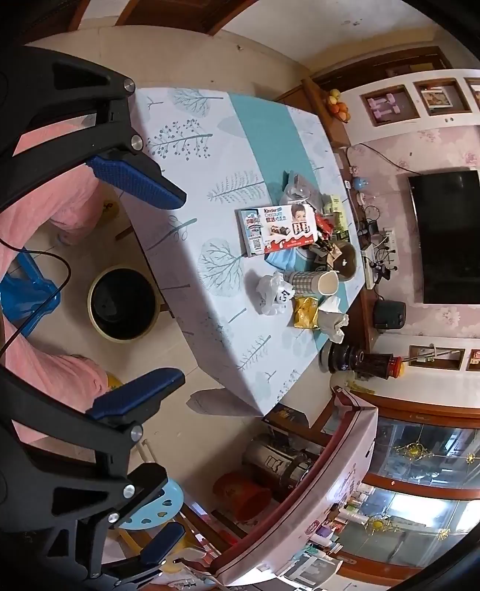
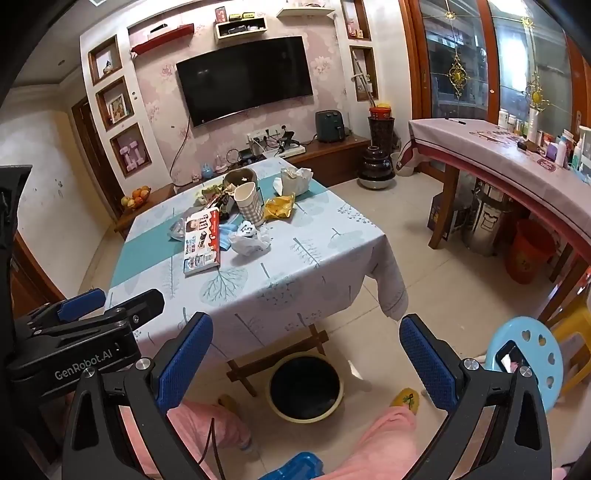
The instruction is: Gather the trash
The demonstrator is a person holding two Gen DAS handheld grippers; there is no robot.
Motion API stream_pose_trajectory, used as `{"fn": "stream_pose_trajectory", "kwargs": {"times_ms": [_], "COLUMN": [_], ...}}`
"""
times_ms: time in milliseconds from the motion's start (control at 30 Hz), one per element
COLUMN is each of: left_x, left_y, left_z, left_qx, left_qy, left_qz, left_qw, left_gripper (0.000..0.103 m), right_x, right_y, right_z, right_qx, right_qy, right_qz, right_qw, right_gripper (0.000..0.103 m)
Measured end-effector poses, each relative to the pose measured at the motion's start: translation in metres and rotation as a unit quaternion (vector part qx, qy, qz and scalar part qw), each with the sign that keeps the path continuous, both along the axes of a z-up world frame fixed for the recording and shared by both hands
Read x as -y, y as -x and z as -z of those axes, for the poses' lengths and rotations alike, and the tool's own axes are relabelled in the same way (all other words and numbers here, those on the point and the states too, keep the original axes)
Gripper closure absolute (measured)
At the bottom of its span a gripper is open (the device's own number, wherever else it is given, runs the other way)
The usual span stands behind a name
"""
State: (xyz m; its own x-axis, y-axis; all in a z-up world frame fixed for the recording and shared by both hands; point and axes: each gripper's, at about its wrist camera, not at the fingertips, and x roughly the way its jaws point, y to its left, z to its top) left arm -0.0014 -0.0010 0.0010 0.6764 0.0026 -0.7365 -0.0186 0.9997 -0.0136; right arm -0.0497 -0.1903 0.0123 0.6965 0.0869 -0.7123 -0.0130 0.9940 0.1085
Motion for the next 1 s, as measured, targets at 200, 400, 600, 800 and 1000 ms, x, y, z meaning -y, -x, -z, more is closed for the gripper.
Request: {"fn": "stream_pose_trajectory", "kwargs": {"times_ms": [200, 400, 600, 800, 1000], "left_x": [0.008, 0.010, 0.008, 0.003, 0.000], "left_y": [0.005, 0.002, 0.001, -0.004, -0.006], "left_z": [-0.002, 0.002, 0.002, 0.002, 0.002], "left_qx": [0.010, -0.021, -0.011, -0.019, -0.016], "left_qy": [0.012, -0.017, -0.019, -0.025, -0.034], "left_qz": [0.001, 0.005, 0.007, 0.002, 0.001], "left_qw": [0.9999, 0.9996, 0.9997, 0.9995, 0.9993], "left_gripper": [0.017, 0.017, 0.017, 0.017, 0.017], "right_x": [0.000, 0.002, 0.005, 0.002, -0.004], "right_y": [0.008, 0.011, 0.013, 0.011, 0.000], "right_z": [-0.004, -0.007, -0.009, -0.010, -0.003], "right_qx": [0.004, 0.006, 0.002, 0.000, -0.010], "right_qy": [0.004, 0.006, 0.003, 0.010, 0.017], "right_qz": [0.001, 0.002, 0.006, 0.003, 0.003], "right_qw": [1.000, 1.000, 1.000, 1.000, 1.000], "right_gripper": [0.000, 0.000, 0.000, 0.000, 0.000]}}
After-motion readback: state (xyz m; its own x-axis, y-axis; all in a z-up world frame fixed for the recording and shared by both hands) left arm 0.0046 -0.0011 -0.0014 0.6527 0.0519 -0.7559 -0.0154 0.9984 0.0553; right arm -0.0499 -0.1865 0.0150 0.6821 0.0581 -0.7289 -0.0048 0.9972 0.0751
